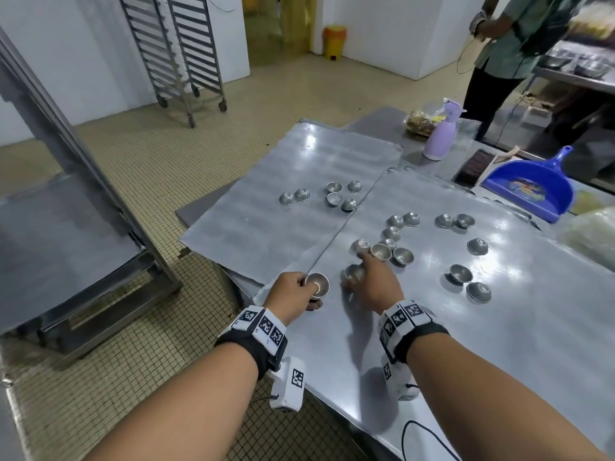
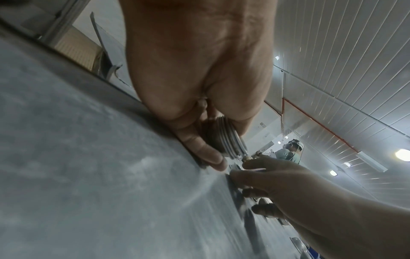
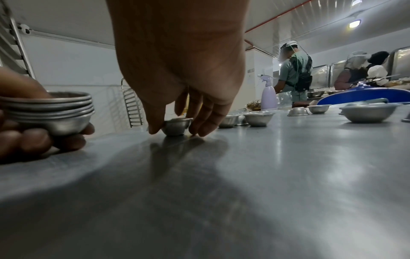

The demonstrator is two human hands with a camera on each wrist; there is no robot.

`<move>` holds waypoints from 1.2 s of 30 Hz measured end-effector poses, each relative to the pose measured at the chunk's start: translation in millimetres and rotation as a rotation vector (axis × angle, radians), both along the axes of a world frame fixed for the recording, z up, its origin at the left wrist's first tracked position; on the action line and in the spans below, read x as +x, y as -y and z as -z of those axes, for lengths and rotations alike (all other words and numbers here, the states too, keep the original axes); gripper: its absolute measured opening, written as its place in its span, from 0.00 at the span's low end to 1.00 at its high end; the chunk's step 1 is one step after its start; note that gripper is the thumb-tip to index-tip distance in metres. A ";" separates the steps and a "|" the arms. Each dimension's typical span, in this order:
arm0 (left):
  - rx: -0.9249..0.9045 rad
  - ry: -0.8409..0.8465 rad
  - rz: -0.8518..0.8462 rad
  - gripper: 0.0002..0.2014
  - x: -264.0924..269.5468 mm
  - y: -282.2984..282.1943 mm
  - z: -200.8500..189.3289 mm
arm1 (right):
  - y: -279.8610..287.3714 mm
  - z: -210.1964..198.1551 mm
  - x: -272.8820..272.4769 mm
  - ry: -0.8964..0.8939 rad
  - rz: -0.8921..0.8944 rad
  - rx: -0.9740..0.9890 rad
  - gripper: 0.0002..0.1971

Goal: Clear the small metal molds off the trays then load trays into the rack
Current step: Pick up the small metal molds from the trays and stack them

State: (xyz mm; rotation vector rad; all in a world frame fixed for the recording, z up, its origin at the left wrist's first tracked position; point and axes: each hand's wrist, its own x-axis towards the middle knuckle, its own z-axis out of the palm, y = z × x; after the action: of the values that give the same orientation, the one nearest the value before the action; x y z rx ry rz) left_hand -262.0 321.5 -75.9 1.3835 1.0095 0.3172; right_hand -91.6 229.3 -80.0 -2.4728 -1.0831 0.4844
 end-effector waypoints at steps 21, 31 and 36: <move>0.118 0.093 0.220 0.08 79.2 72.2 -25.7 | 157.7 -27.1 8.6 -0.127 0.289 0.146 0.26; -0.015 0.141 0.324 0.07 105.0 112.0 -16.0 | 180.1 -39.6 1.3 -0.104 0.376 0.319 0.29; -0.163 0.146 0.336 0.09 102.7 121.1 -19.5 | 176.8 -35.7 -3.7 -0.098 0.351 0.313 0.29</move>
State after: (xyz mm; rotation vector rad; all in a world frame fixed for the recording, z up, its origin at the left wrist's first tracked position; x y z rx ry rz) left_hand -159.3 200.4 -56.5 1.3341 0.6544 0.0815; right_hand -95.3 52.5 -44.3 -2.2656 -0.6126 0.2974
